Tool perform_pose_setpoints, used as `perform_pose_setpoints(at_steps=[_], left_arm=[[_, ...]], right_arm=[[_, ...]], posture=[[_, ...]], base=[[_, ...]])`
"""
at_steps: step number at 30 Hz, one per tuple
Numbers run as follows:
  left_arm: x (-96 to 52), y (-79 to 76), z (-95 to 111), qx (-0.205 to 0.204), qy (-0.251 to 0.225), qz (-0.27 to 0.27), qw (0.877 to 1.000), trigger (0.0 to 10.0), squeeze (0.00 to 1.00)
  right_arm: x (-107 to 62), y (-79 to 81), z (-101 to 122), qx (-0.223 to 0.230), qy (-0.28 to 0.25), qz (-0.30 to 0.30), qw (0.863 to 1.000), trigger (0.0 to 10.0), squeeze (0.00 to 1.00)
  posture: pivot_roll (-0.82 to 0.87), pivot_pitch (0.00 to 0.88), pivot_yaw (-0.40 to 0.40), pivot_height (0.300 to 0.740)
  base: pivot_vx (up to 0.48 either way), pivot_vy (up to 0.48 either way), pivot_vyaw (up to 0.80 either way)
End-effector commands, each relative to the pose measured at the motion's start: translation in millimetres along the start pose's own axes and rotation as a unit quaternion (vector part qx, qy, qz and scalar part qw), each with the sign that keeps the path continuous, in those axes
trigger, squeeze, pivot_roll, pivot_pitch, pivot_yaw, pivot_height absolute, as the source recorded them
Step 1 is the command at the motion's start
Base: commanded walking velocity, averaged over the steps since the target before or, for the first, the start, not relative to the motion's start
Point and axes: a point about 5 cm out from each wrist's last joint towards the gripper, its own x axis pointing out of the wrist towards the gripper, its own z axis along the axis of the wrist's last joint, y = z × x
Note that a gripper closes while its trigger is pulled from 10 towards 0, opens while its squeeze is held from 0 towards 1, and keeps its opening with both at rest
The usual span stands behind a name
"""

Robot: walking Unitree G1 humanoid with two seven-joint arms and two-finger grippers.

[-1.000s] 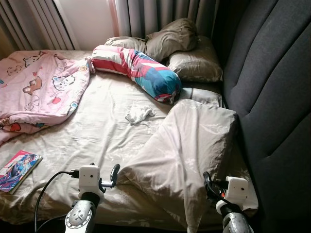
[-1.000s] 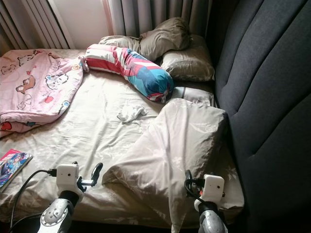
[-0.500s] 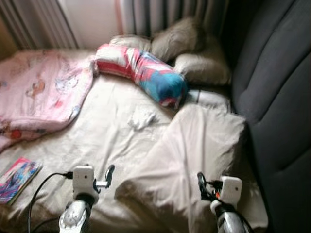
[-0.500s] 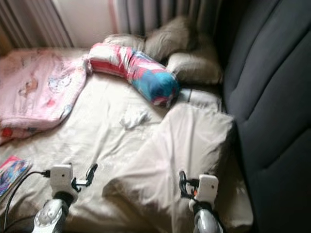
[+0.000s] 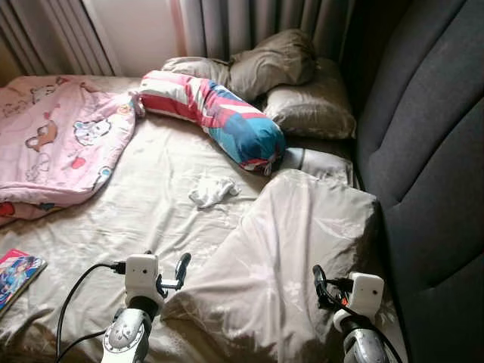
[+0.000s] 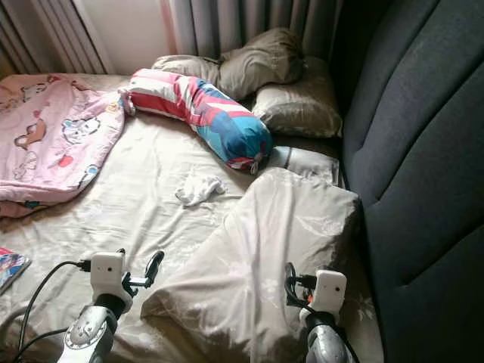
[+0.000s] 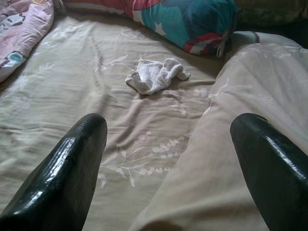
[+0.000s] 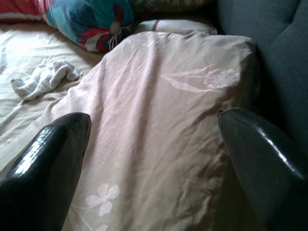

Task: Clean up the room

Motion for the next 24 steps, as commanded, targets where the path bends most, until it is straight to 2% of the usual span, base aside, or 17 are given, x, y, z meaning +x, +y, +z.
perform_pose_setpoints(at_steps=[1,11,20,24], left_arm=[[-2.8,0.3,-2.8,-0.002,0.007,-0.001,1.000,10.0,0.00],[-2.1,-0.3,-2.3,-0.004,0.008,-0.003,1.000,10.0,0.00],[-2.0,-0.3,-2.7,-0.003,0.011,-0.004,1.000,10.0,0.00],[-1.9,-0.4,-3.0,-0.003,0.012,-0.004,1.000,10.0,0.00]], right_arm=[[-5.0,-3.3,-7.0,0.002,0.016,-0.005,1.000,10.0,0.00],[-4.8,-5.0,-8.8,-0.012,0.035,-0.016,0.999,10.0,0.00],[-4.4,-4.9,-8.8,-0.014,0.040,-0.021,0.999,10.0,0.00],[-4.5,-4.6,-7.9,-0.013,0.035,-0.024,0.999,10.0,0.00]], posture=[[-0.03,0.188,0.001,0.740],[-0.04,0.195,0.001,0.740],[-0.04,0.197,0.001,0.695],[-0.04,0.197,0.002,0.695]], base=[[0.000,0.000,0.00],[0.000,0.000,0.00],[0.000,0.000,0.00],[0.000,0.000,0.00]])
